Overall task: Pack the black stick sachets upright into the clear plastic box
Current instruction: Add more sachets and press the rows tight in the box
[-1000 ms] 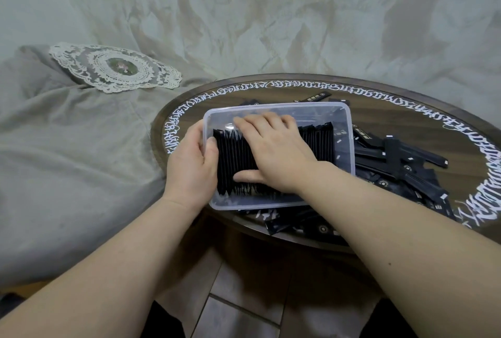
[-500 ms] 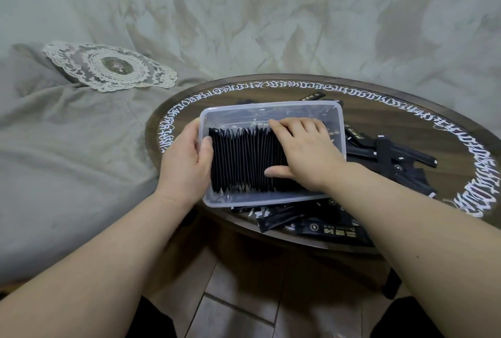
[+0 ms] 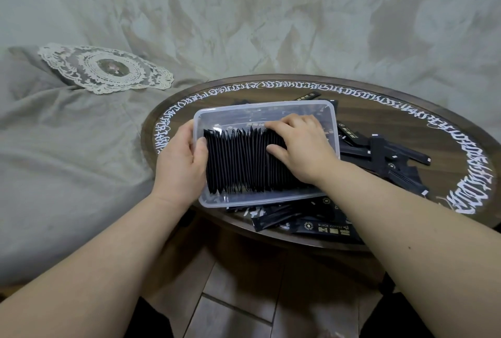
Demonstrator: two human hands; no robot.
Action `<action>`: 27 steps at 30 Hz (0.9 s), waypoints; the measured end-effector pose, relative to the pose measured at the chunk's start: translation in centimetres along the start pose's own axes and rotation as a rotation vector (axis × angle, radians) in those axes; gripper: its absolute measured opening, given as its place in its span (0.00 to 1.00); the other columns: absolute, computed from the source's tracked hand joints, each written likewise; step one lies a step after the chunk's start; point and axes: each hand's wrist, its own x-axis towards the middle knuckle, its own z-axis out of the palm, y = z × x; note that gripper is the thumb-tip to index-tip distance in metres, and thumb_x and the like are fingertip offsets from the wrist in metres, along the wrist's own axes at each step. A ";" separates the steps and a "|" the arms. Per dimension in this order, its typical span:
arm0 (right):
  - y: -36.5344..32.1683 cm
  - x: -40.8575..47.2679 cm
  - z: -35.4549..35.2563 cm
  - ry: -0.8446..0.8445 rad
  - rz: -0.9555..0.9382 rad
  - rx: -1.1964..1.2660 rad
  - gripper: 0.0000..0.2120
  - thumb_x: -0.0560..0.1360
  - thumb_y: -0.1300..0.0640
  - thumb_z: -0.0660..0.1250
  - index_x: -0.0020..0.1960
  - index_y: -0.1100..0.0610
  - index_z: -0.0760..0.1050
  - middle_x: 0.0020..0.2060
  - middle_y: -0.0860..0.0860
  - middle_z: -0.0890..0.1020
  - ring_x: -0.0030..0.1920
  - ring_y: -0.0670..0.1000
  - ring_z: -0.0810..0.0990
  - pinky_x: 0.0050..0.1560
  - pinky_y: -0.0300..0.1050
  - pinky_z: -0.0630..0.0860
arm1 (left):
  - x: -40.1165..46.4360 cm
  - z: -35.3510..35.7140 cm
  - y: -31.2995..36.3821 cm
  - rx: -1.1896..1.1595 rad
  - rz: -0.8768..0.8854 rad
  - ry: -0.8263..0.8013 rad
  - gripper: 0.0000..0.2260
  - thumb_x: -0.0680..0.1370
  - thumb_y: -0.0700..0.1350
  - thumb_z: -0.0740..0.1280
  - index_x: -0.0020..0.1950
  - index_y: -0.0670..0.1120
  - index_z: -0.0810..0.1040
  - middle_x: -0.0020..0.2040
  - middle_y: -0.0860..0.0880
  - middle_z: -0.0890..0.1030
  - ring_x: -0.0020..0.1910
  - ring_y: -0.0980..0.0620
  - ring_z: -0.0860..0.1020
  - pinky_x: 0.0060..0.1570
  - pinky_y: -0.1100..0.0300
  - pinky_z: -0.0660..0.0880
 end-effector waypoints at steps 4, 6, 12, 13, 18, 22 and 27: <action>0.1 -0.2 -0.1 -0.097 -0.037 -0.055 0.35 0.75 0.37 0.62 0.76 0.50 0.55 0.70 0.51 0.65 0.72 0.56 0.59 0.74 0.57 0.46 | 0.0 0.1 -0.1 0.015 -0.017 -0.001 0.14 0.80 0.40 0.60 0.65 0.46 0.74 0.44 0.53 0.76 0.43 0.53 0.72 0.42 0.65 0.62; 0.1 -0.3 -0.4 -0.134 -0.045 -0.078 0.37 0.74 0.37 0.63 0.77 0.50 0.53 0.72 0.51 0.63 0.73 0.56 0.56 0.73 0.58 0.43 | 0.1 0.1 -0.2 0.018 -0.017 0.000 0.14 0.80 0.41 0.59 0.66 0.46 0.74 0.46 0.53 0.76 0.45 0.53 0.72 0.43 0.66 0.62; -0.1 -0.2 -0.3 -0.114 -0.050 -0.113 0.37 0.74 0.37 0.63 0.77 0.48 0.53 0.71 0.51 0.64 0.72 0.56 0.58 0.74 0.59 0.44 | 0.2 0.1 -0.2 0.021 0.006 -0.008 0.12 0.80 0.40 0.60 0.62 0.45 0.75 0.45 0.53 0.76 0.43 0.53 0.71 0.42 0.65 0.62; -0.1 -0.2 -0.4 -0.132 -0.051 -0.118 0.39 0.73 0.36 0.63 0.77 0.48 0.52 0.71 0.51 0.63 0.73 0.56 0.57 0.74 0.59 0.44 | 0.1 0.1 -0.2 0.017 -0.001 -0.005 0.12 0.80 0.40 0.60 0.62 0.45 0.75 0.45 0.53 0.76 0.43 0.53 0.72 0.42 0.64 0.62; -0.3 -0.4 -0.9 -0.246 -0.064 -0.192 0.54 0.65 0.32 0.69 0.78 0.51 0.43 0.75 0.52 0.54 0.75 0.57 0.50 0.73 0.62 0.43 | 0.1 0.1 -0.1 0.017 -0.008 -0.002 0.13 0.80 0.40 0.59 0.64 0.46 0.74 0.46 0.54 0.76 0.44 0.55 0.71 0.43 0.66 0.61; -0.6 -0.7 -1.0 -0.215 -0.054 -0.217 0.55 0.65 0.31 0.68 0.78 0.51 0.42 0.76 0.52 0.54 0.75 0.58 0.49 0.73 0.62 0.43 | 0.2 0.1 0.0 0.020 -0.017 0.004 0.13 0.80 0.40 0.59 0.63 0.46 0.74 0.40 0.55 0.74 0.41 0.54 0.70 0.40 0.65 0.60; -1.1 -1.0 -0.7 -0.155 -0.060 -0.279 0.53 0.66 0.28 0.64 0.78 0.51 0.43 0.75 0.53 0.55 0.74 0.59 0.51 0.73 0.62 0.47 | 0.2 0.0 -0.4 0.037 -0.030 0.014 0.12 0.80 0.41 0.59 0.63 0.45 0.74 0.40 0.54 0.74 0.40 0.52 0.70 0.40 0.64 0.60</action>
